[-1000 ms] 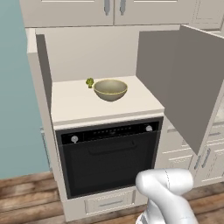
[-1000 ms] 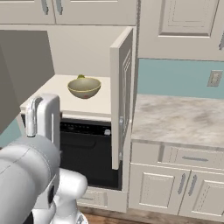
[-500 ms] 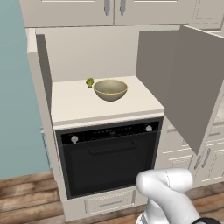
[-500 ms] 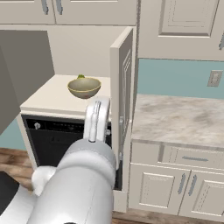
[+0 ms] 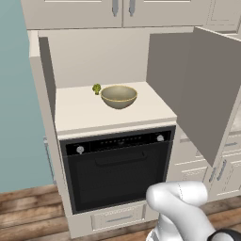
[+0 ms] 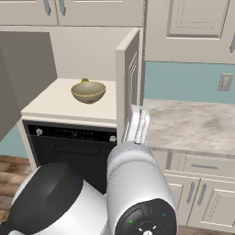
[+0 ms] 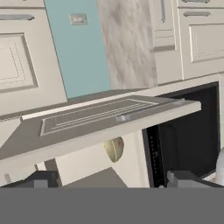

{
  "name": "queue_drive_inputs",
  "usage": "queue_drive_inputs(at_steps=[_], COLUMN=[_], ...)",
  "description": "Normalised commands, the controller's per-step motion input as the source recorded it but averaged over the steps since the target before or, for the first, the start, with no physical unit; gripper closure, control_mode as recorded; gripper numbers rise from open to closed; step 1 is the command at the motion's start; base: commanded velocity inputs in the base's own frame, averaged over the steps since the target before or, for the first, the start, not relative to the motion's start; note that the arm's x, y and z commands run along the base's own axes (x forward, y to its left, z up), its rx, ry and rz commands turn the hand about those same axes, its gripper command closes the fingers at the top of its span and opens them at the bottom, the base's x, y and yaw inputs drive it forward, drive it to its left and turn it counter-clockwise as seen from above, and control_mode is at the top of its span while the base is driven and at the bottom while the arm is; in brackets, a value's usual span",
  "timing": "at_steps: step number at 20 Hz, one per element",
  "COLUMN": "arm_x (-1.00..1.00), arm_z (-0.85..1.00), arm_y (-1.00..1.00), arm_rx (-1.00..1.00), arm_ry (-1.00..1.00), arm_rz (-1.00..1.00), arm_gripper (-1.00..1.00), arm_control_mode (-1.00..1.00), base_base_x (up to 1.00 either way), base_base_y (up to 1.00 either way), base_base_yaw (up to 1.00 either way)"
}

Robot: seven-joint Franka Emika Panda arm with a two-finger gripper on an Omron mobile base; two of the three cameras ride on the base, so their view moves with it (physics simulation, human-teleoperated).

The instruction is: Pick the mug and place it in the sink. Pick the bowl and place it in the open cabinet and then close the cabinet.

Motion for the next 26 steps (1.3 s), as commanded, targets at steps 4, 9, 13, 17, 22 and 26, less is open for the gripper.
queue_drive_inputs(at_steps=[4, 9, 13, 17, 22, 26], arm_x=[0.57, 0.34, 0.32, 0.39, 0.44, 0.55], arm_z=[-0.54, -0.09, -0.05, -0.31, -0.23, -0.31], arm_y=[0.00, -0.08, -0.07, 0.00, -0.11, 0.00], arm_rx=[0.10, 0.09, 0.13, 0.18, 0.19, 0.15], arm_ry=[-0.05, -0.10, -0.11, -0.07, -0.01, 0.00], arm_rz=[0.00, 0.00, 0.00, 0.00, 0.00, 0.01], arm_gripper=[-1.00, -1.00, -1.00, -1.00, -1.00, -1.00], arm_control_mode=[-1.00, -1.00, -1.00, -1.00, -1.00, -1.00], base_base_x=[0.00, 0.00, 0.00, 0.00, 0.00, 0.00], base_base_y=[0.00, 0.00, 0.00, 0.00, 0.00, 0.00], base_base_yaw=[0.00, 0.00, 0.00, 0.00, 0.00, 0.00])
